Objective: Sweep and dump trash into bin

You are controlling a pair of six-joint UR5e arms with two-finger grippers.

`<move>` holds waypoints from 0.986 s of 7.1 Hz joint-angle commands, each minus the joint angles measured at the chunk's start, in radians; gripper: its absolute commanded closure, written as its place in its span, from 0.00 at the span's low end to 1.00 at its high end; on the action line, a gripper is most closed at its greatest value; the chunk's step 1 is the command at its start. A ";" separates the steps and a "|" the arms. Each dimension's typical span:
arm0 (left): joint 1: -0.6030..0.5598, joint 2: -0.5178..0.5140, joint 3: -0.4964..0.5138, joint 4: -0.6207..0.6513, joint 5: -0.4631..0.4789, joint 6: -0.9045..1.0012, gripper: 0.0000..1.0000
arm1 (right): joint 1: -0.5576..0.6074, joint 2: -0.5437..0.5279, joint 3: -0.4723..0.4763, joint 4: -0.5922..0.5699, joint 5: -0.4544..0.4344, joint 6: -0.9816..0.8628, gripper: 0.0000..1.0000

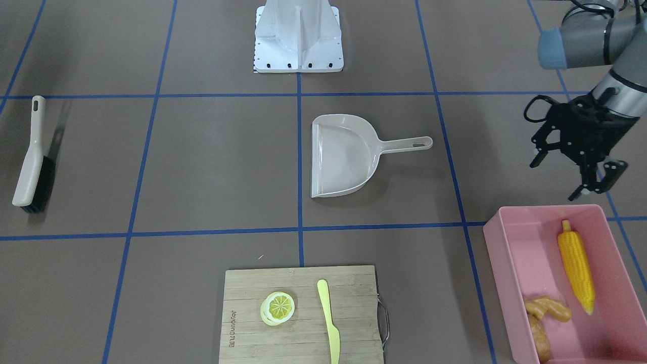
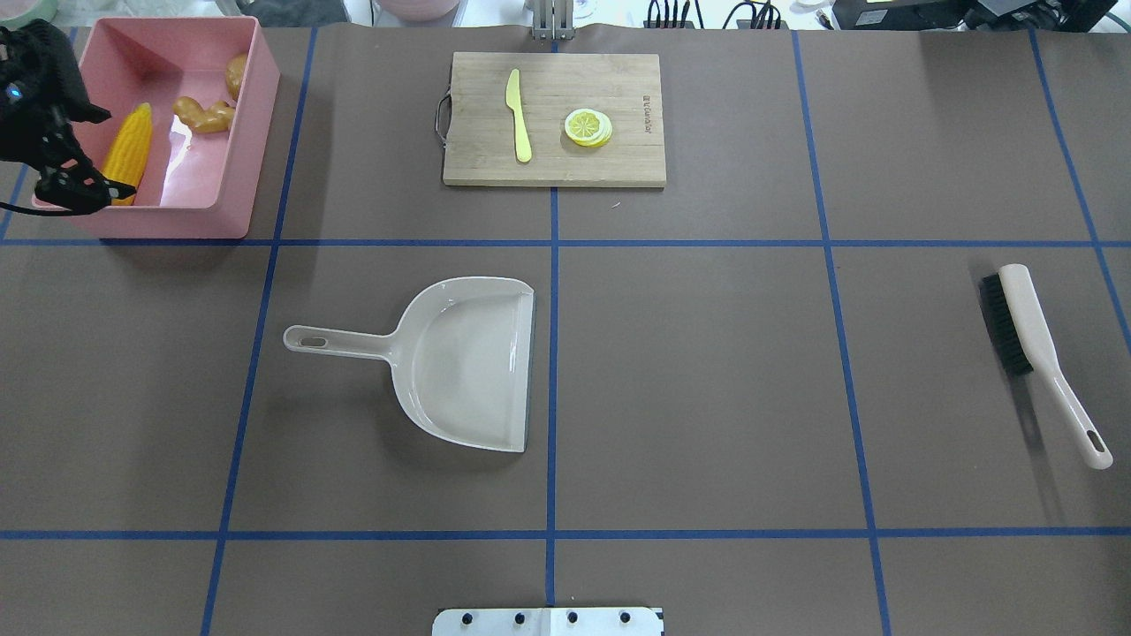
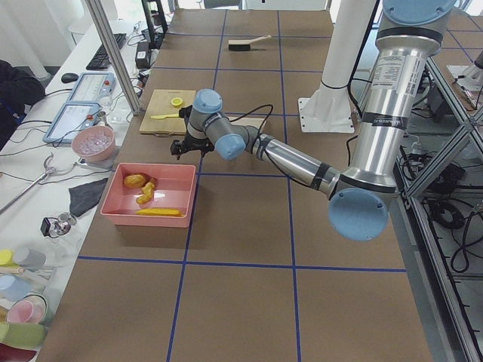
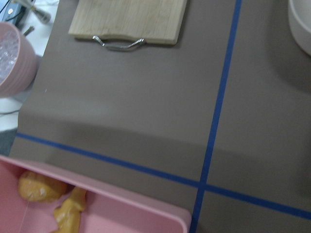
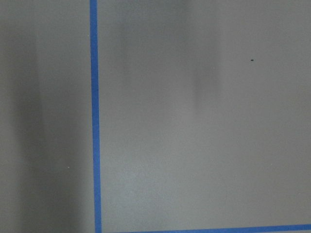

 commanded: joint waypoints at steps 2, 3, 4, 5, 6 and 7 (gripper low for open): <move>-0.244 0.155 0.155 0.010 -0.340 -0.075 0.02 | 0.001 0.003 0.004 0.003 0.027 0.000 0.00; -0.328 0.221 0.166 0.013 -0.345 -0.075 0.02 | 0.001 0.006 0.021 0.005 0.048 0.000 0.00; -0.368 0.262 0.194 0.024 -0.345 -0.075 0.02 | -0.001 0.005 0.030 0.000 0.057 -0.003 0.00; -0.423 0.267 0.192 0.097 -0.356 -0.074 0.02 | -0.001 0.003 0.029 -0.003 0.059 -0.003 0.00; -0.456 0.260 0.186 0.163 -0.356 -0.069 0.02 | 0.001 0.003 0.041 -0.001 0.059 -0.003 0.00; -0.482 0.260 0.165 0.175 -0.355 -0.071 0.02 | 0.001 0.005 0.037 -0.001 0.056 -0.003 0.00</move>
